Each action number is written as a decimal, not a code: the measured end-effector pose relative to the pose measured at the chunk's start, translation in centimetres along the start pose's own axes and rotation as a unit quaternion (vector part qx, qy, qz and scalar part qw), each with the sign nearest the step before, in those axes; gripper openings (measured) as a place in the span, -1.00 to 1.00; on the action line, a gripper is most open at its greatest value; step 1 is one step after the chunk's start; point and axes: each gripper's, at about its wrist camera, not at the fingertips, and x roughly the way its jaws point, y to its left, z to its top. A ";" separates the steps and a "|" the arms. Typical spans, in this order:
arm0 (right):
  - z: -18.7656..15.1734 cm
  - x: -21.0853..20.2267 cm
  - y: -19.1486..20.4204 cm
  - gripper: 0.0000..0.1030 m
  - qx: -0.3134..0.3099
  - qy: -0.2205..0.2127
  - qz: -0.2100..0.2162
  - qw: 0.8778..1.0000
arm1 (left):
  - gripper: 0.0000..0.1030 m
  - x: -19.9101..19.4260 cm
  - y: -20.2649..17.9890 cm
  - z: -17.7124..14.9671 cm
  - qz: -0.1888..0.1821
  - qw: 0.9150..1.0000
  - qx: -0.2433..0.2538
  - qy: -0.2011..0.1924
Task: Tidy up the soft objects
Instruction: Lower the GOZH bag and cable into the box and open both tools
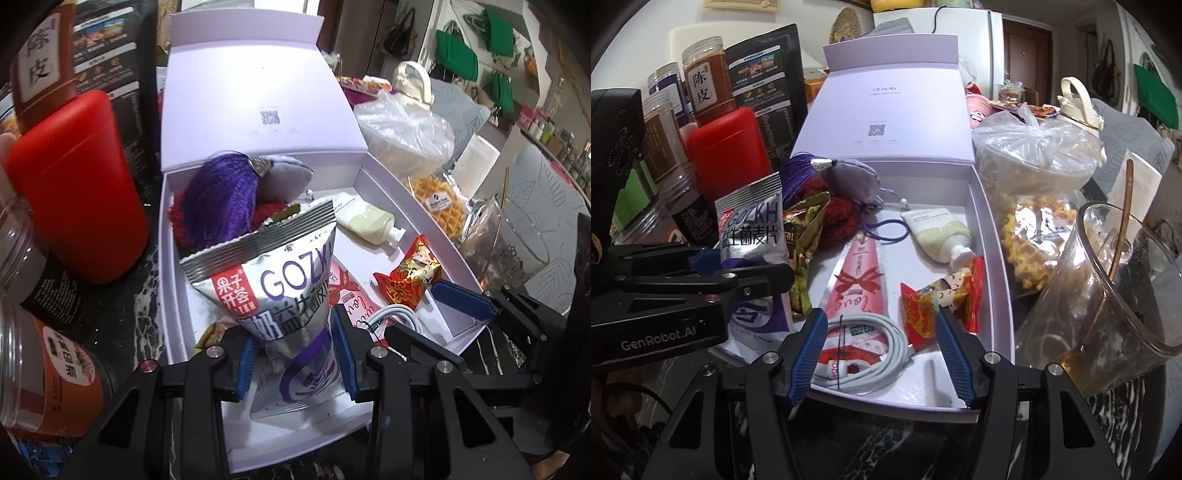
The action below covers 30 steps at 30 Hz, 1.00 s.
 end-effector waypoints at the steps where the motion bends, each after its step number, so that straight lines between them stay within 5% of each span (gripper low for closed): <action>1: 0.0 0.0 -0.1 0.18 0.001 0.001 0.000 1.000 | -0.27 0.2 -0.1 0.0 0.001 1.000 0.002 0.004; 9: 0.2 0.2 -0.1 0.18 -0.008 0.007 -0.007 1.000 | -0.27 1.5 -0.6 0.2 0.004 1.000 0.007 0.030; 25: 0.9 0.6 -0.1 0.19 -0.019 0.032 -0.011 0.999 | -0.27 -0.5 -1.3 -0.2 0.054 0.997 0.048 0.009; 28: 1.0 0.8 0.0 0.22 -0.019 0.039 -0.012 0.999 | -0.22 -0.9 -1.4 -0.4 0.064 0.996 0.063 0.011; 30: 1.1 0.9 0.1 0.23 -0.019 0.043 -0.015 0.999 | 0.02 -1.0 -1.5 -0.4 0.082 0.994 0.074 0.008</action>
